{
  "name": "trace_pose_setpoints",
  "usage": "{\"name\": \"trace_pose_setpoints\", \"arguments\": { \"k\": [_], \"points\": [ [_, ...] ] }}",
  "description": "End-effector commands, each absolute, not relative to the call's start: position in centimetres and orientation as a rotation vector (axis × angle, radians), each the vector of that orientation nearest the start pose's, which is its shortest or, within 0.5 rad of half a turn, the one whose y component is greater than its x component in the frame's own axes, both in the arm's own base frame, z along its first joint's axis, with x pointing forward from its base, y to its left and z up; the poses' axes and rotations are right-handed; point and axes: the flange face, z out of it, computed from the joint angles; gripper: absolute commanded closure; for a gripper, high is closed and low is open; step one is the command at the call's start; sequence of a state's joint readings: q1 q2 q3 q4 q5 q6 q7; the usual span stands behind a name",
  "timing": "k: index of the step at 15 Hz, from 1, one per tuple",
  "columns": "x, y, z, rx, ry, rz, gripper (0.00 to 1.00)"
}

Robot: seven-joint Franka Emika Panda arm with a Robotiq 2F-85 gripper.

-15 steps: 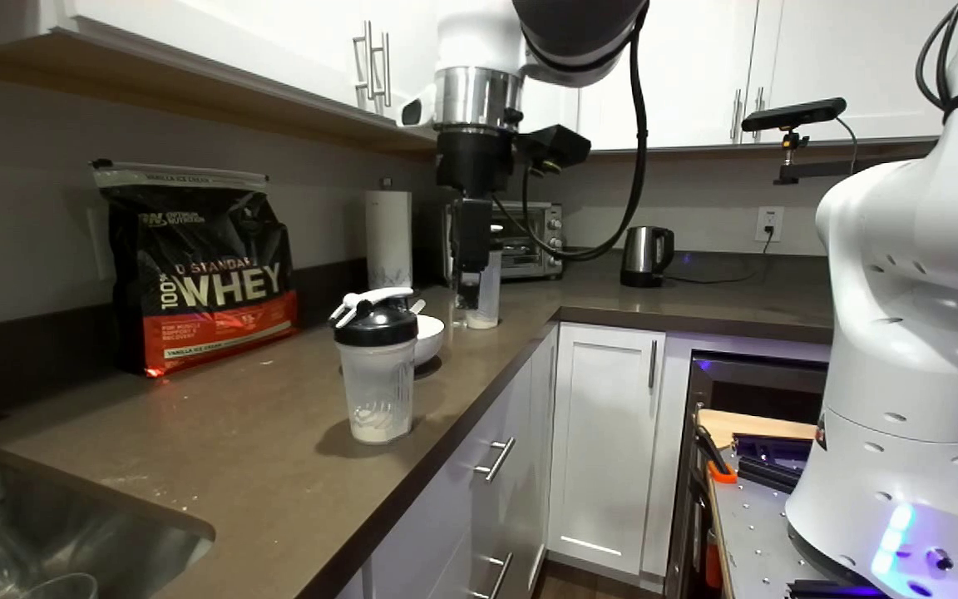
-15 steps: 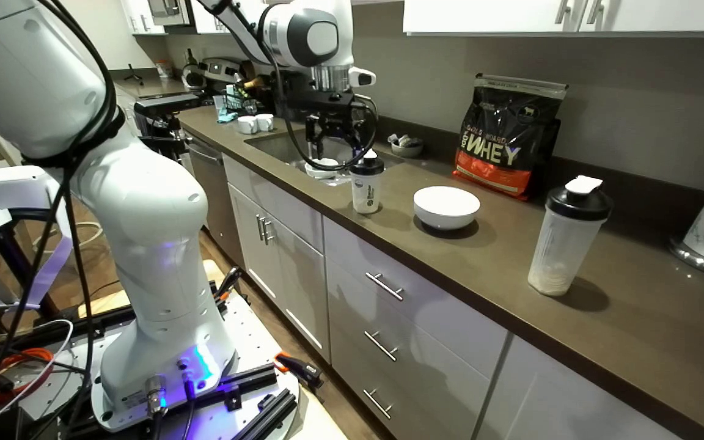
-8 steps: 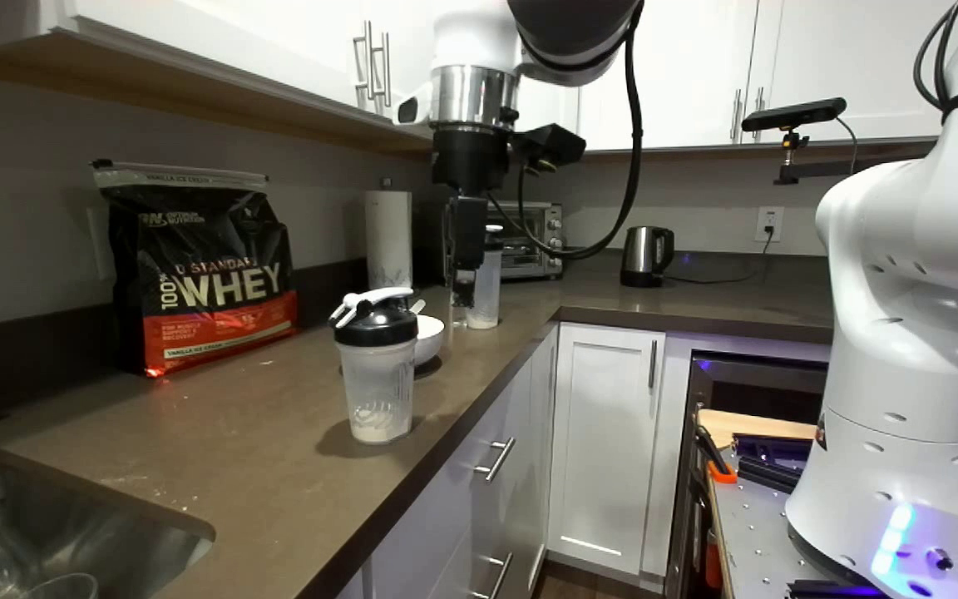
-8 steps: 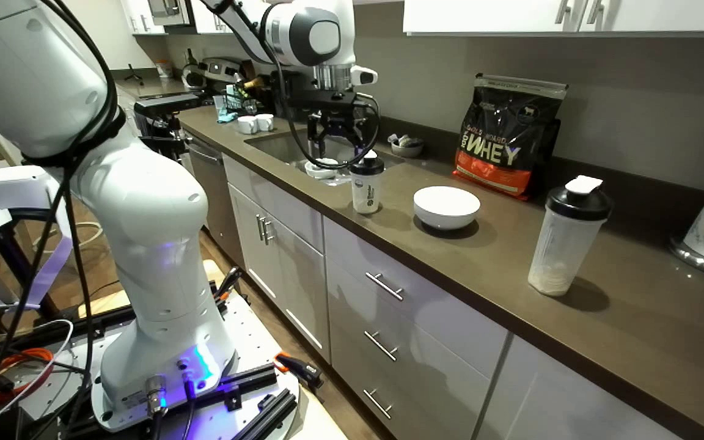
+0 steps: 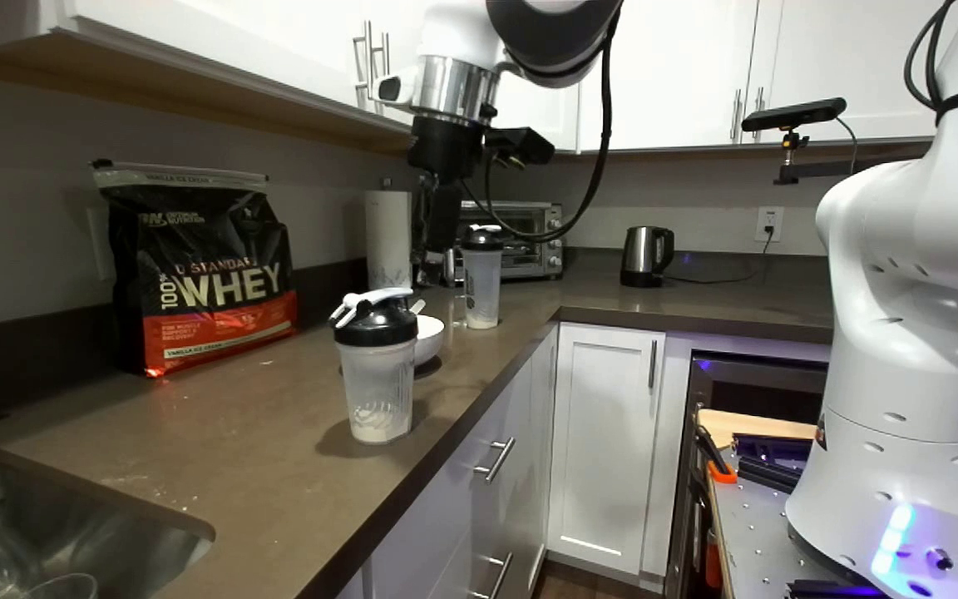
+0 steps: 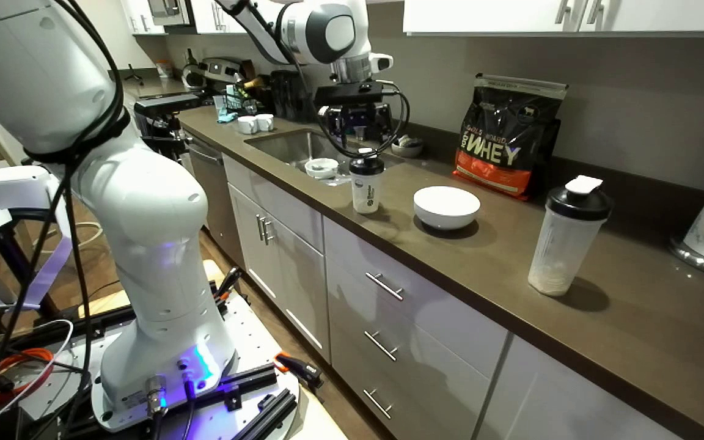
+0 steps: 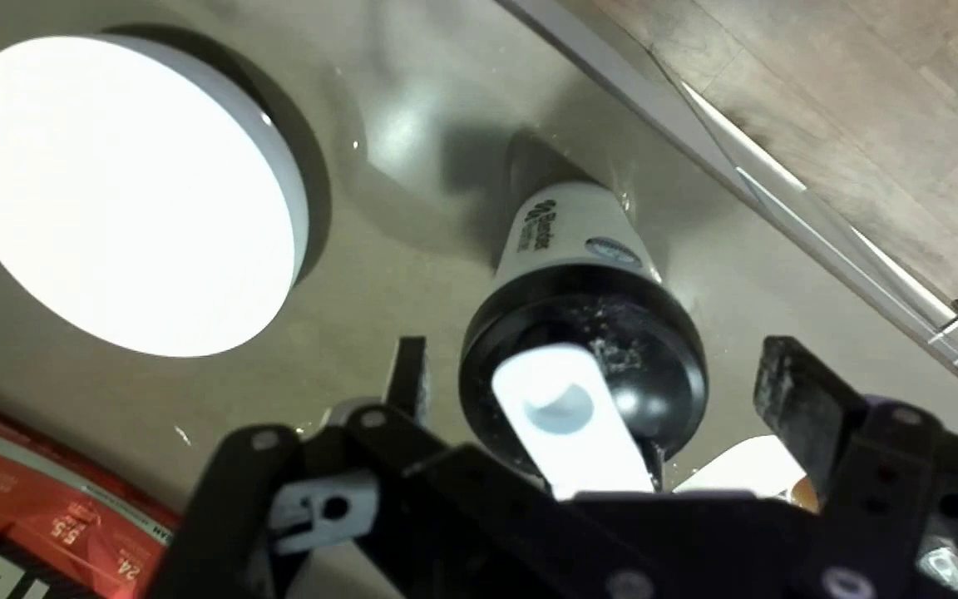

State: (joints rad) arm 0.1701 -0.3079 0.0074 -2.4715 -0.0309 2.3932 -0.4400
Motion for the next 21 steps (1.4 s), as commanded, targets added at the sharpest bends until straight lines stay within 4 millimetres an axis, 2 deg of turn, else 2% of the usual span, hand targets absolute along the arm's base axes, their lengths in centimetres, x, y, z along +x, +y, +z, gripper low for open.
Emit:
{"name": "trace_pose_setpoints", "arguments": {
  "k": [1,4,11,14,15,16,17,19,21],
  "points": [
    [48.2,7.2,42.8,-2.969,-1.146,-0.370,0.00],
    [49.1,7.1,42.0,-2.930,-1.189,-0.296,0.00],
    [49.7,7.4,40.9,-2.909,-1.256,-0.168,0.00],
    [49.6,7.5,40.9,-2.897,-1.265,-0.150,0.12],
    [49.6,7.5,40.9,-2.893,-1.269,-0.145,0.25],
    [49.6,7.6,40.9,-2.890,-1.272,-0.141,0.24],
    [49.5,7.7,40.9,-2.886,-1.278,-0.138,0.28],
    [49.5,7.9,40.8,-2.876,-1.288,-0.136,0.26],
    [49.5,8.2,40.7,-2.863,-1.304,-0.139,0.18]
  ]
}}
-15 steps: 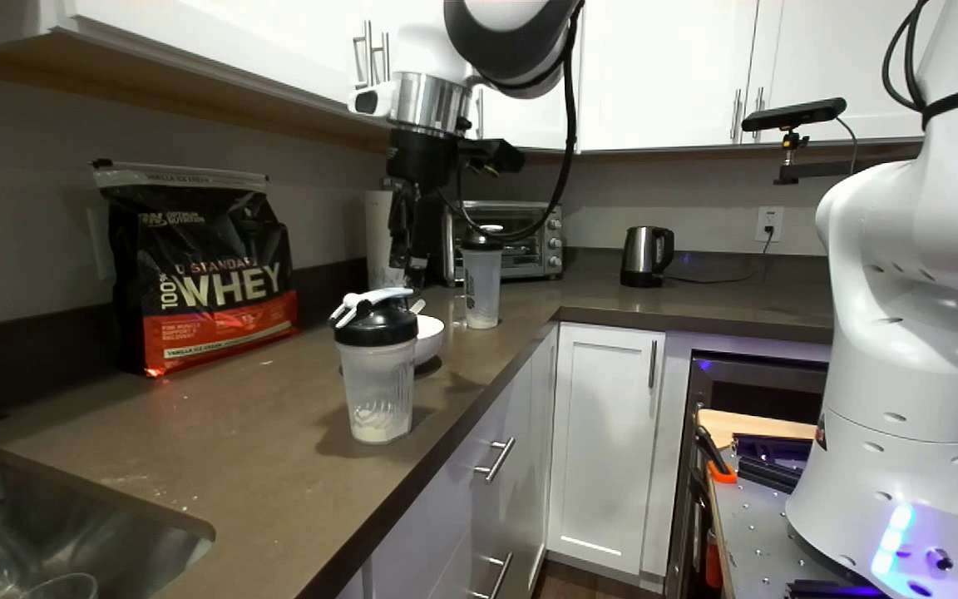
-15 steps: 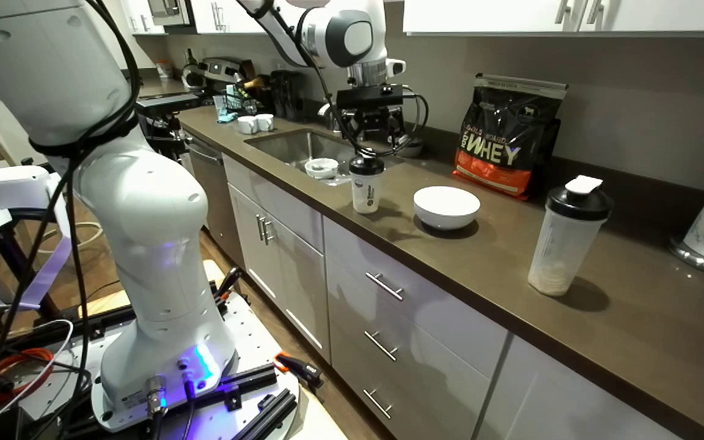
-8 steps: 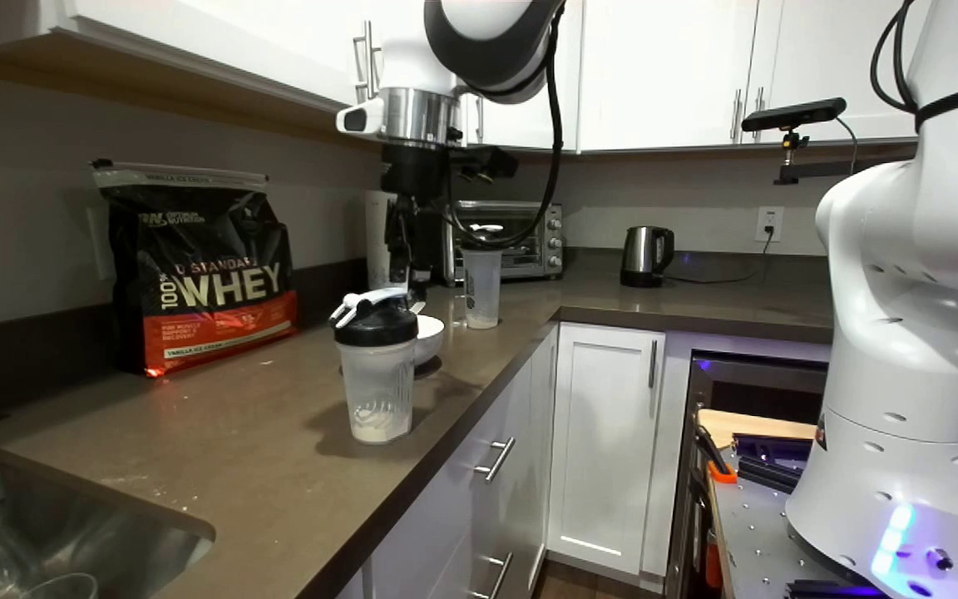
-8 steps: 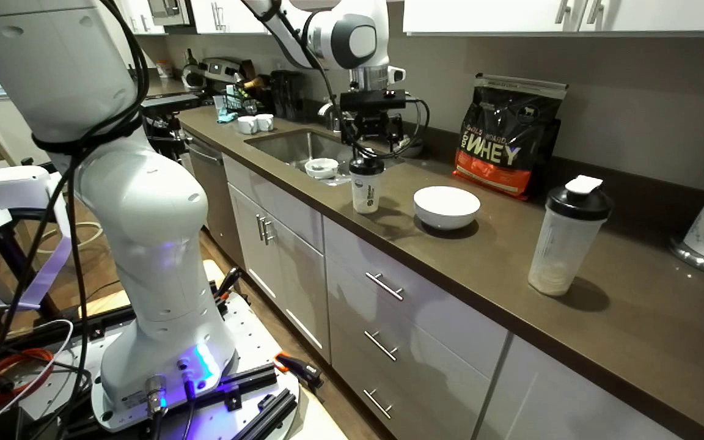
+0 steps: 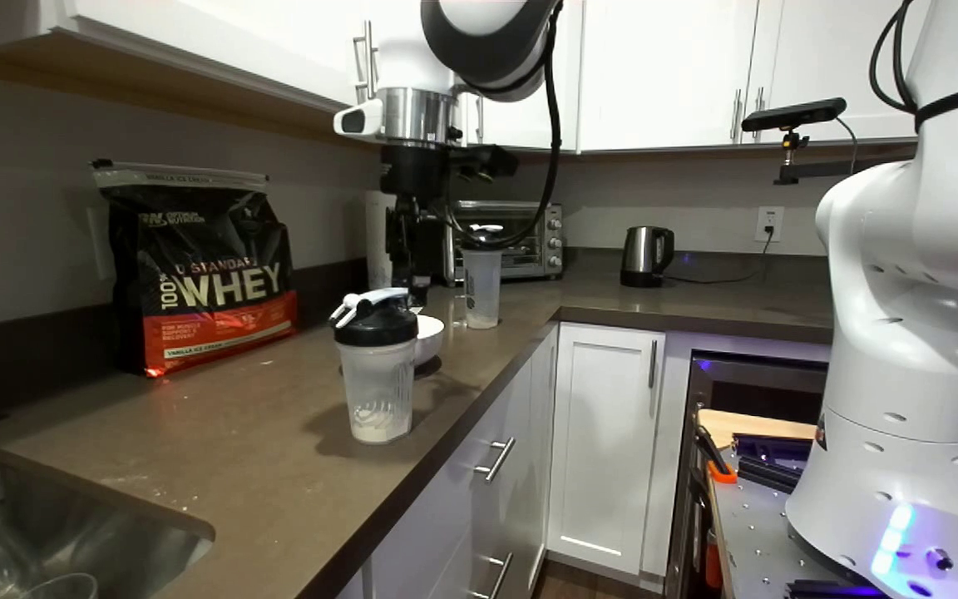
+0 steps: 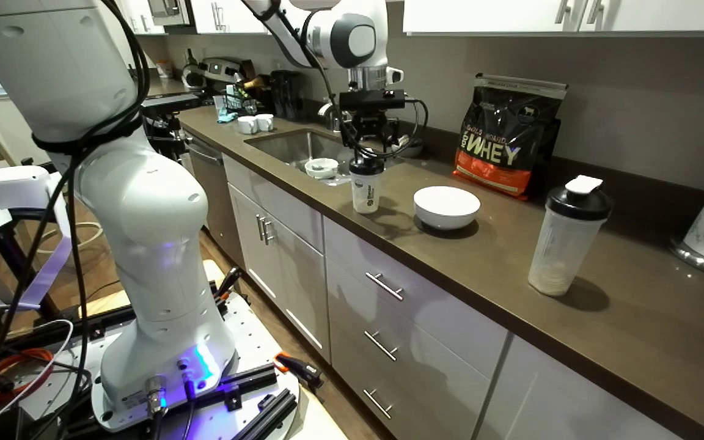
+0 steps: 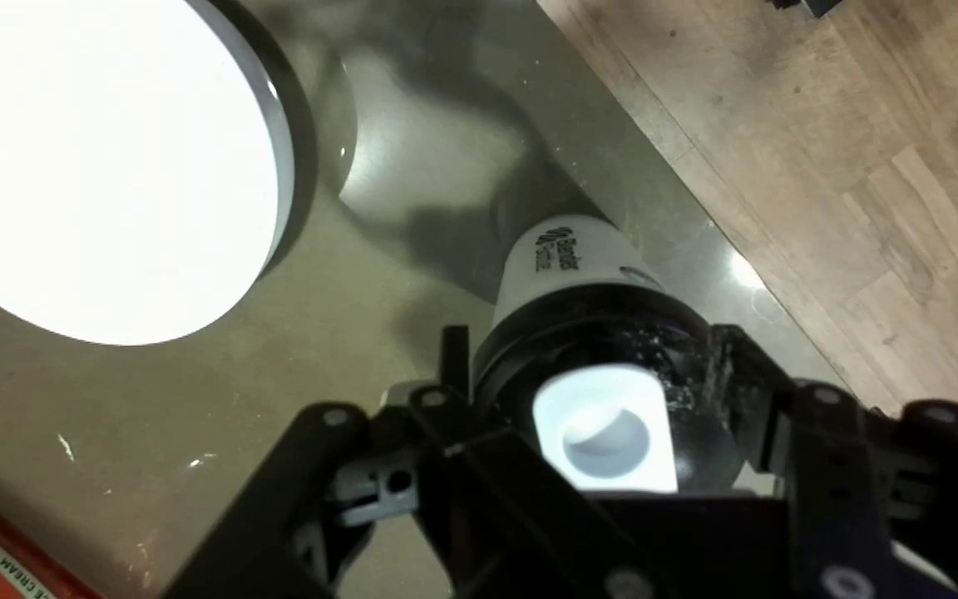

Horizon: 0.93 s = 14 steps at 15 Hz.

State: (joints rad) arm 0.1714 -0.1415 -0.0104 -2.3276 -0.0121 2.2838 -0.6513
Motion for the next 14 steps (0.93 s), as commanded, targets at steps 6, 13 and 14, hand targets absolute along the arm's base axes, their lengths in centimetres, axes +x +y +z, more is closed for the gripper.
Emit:
{"name": "trace_pose_setpoints", "arguments": {
  "k": [6,13,14],
  "points": [
    [49.7,8.9,40.6,-2.830,-1.352,-0.142,0.19],
    [49.9,9.3,40.5,-2.796,-1.384,-0.142,0.65],
    [49.9,9.3,40.7,-2.794,-1.385,-0.144,0.70]
  ]
}}
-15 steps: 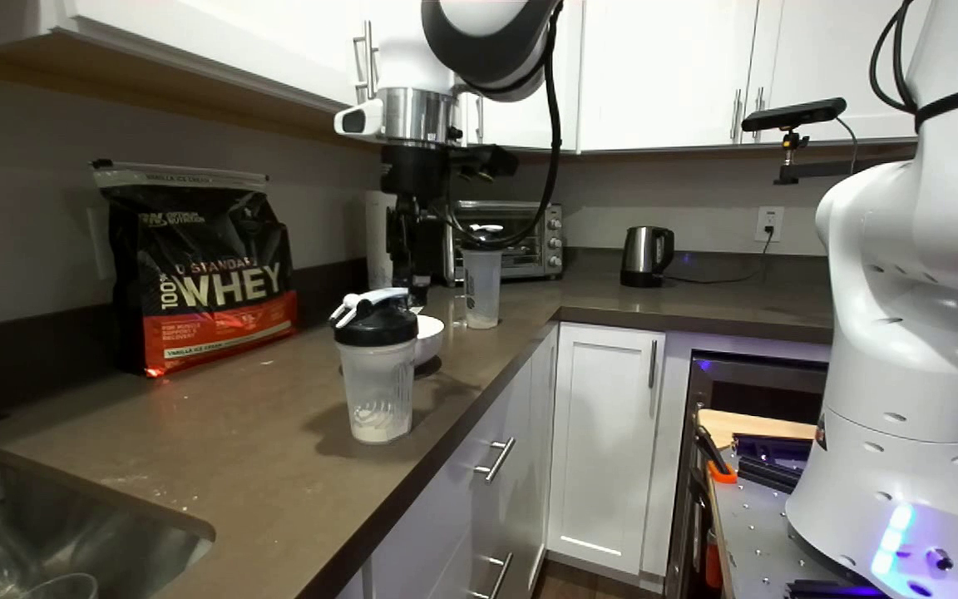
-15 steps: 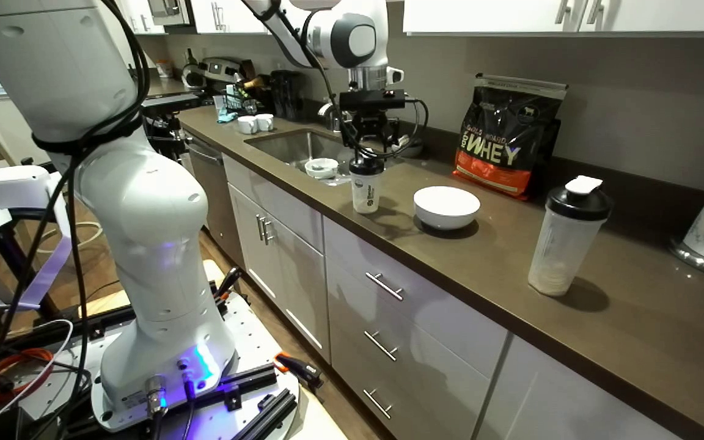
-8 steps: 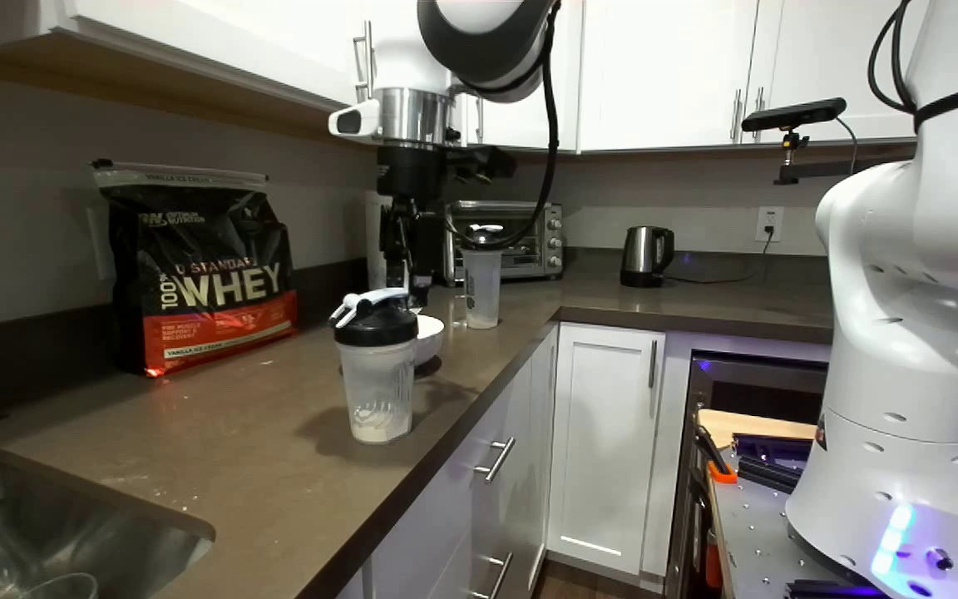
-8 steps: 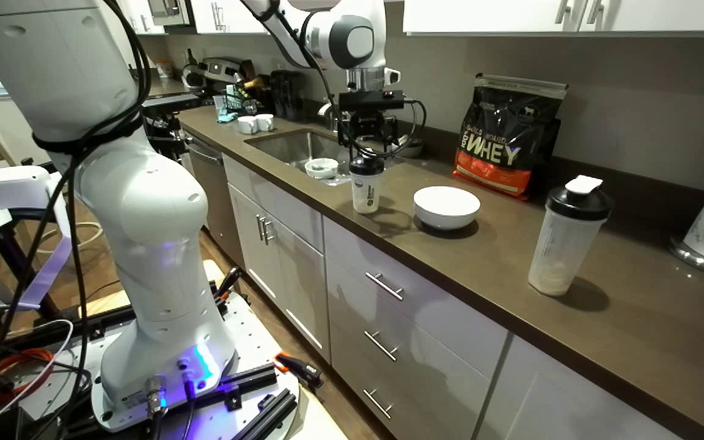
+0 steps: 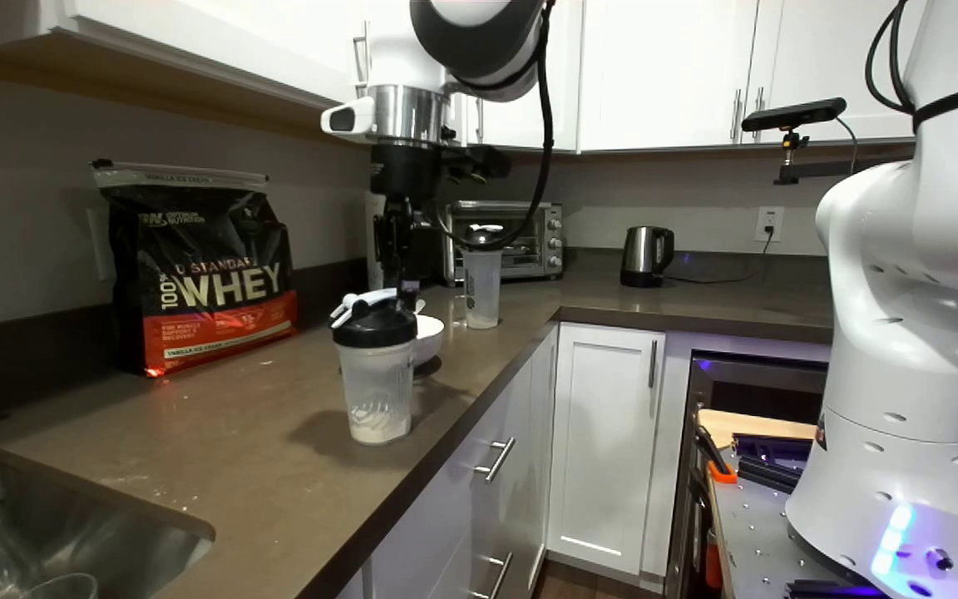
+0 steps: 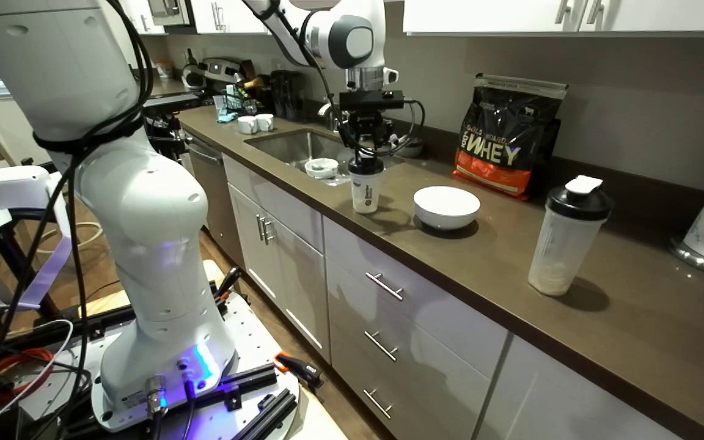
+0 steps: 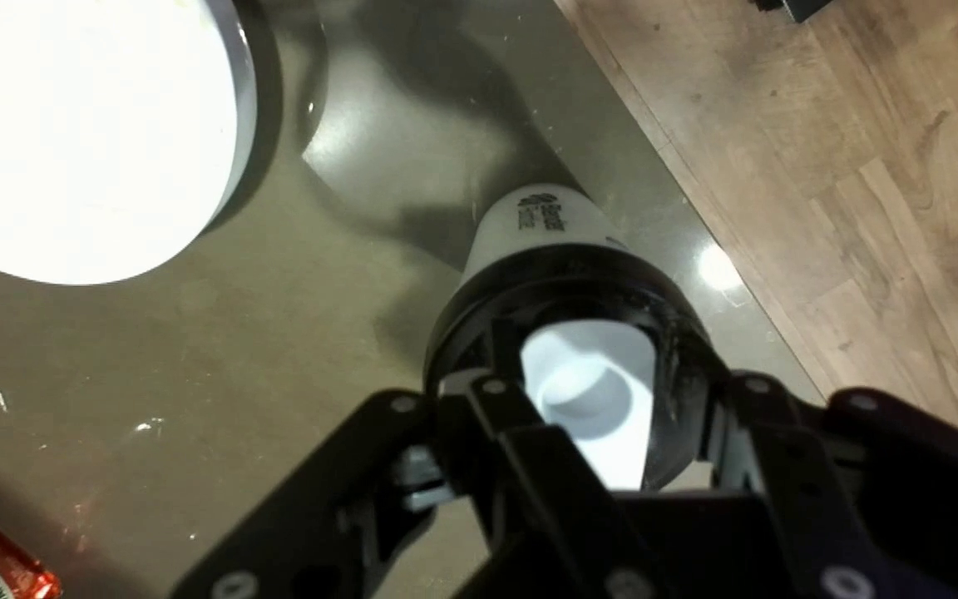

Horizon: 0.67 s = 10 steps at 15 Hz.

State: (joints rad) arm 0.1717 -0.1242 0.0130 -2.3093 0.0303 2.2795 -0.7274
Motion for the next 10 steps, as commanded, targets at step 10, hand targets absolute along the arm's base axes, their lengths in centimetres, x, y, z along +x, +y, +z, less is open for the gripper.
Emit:
{"name": "trace_pose_setpoints", "arguments": {
  "k": [10],
  "points": [
    [49.54,8.99,41.61,-2.784,-1.374,-0.099,0.87]
  ]
}}
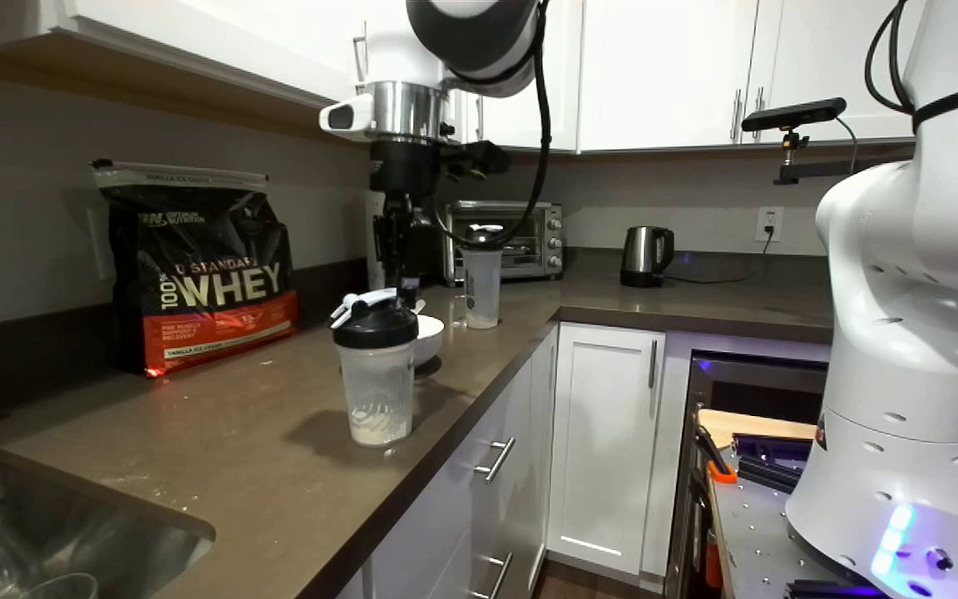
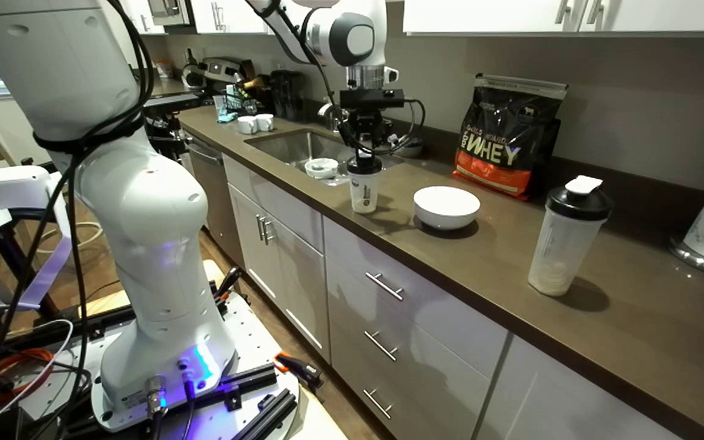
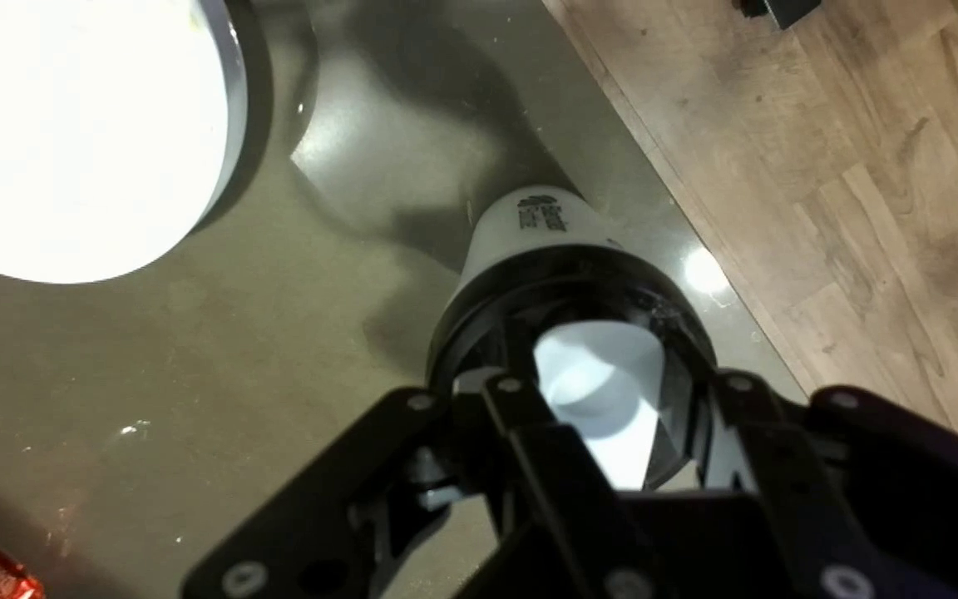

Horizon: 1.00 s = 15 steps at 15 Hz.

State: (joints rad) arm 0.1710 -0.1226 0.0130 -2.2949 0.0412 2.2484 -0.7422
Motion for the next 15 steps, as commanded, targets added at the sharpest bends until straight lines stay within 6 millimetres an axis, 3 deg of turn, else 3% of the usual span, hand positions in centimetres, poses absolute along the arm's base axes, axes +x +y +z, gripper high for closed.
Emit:
{"name": "trace_pose_setpoints", "arguments": {
  "k": [1,15],
  "points": [
    [49.5,8.9,41.8,-2.788,-1.371,-0.084,0.87],
    [50.9,9.2,44.6,-2.796,-1.363,-0.112,0.87]
  ]
}}
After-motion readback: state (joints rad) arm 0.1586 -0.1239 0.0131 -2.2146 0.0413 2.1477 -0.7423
